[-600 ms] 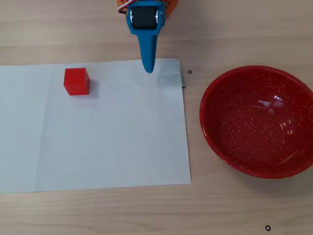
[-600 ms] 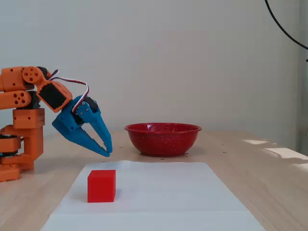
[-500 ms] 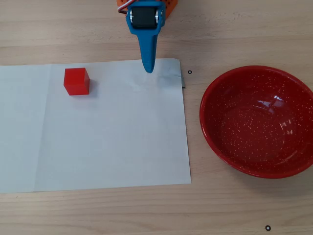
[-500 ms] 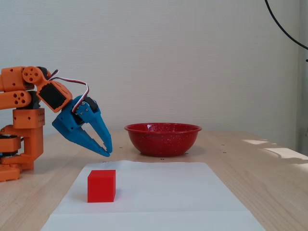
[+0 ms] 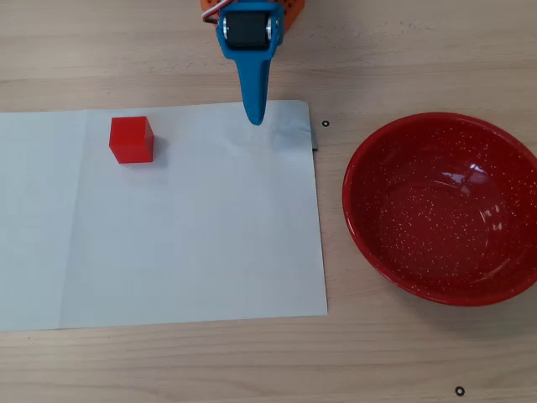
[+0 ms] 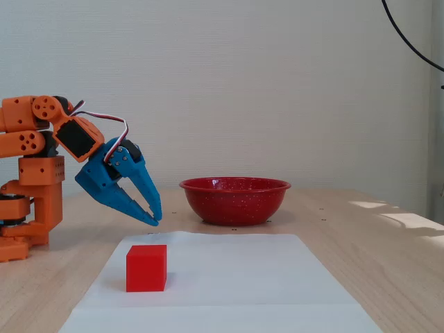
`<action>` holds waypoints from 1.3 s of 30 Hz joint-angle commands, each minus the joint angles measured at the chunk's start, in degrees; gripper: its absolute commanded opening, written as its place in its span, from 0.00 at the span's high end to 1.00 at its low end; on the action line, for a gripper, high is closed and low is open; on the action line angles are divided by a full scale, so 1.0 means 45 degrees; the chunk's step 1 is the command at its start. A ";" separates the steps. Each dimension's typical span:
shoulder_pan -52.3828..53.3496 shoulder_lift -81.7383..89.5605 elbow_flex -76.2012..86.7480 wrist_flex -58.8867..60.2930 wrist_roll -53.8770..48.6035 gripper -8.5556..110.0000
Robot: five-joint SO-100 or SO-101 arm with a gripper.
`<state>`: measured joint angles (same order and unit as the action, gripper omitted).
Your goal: Grasp the red cube and put it in the red bowl
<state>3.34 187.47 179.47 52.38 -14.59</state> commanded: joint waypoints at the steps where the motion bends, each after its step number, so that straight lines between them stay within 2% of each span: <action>1: -0.0234 0.0254 0.0098 0.0137 0.0176 0.92; 11: -0.0645 -0.0937 -0.0801 0.0352 0.1348 0.92; 19: -0.1211 -0.2949 -0.3633 0.2793 0.1758 0.92; 39: -0.3164 -0.9336 -1.1680 0.5723 0.3848 0.92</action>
<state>-9.67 146.78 134.82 76.20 0.53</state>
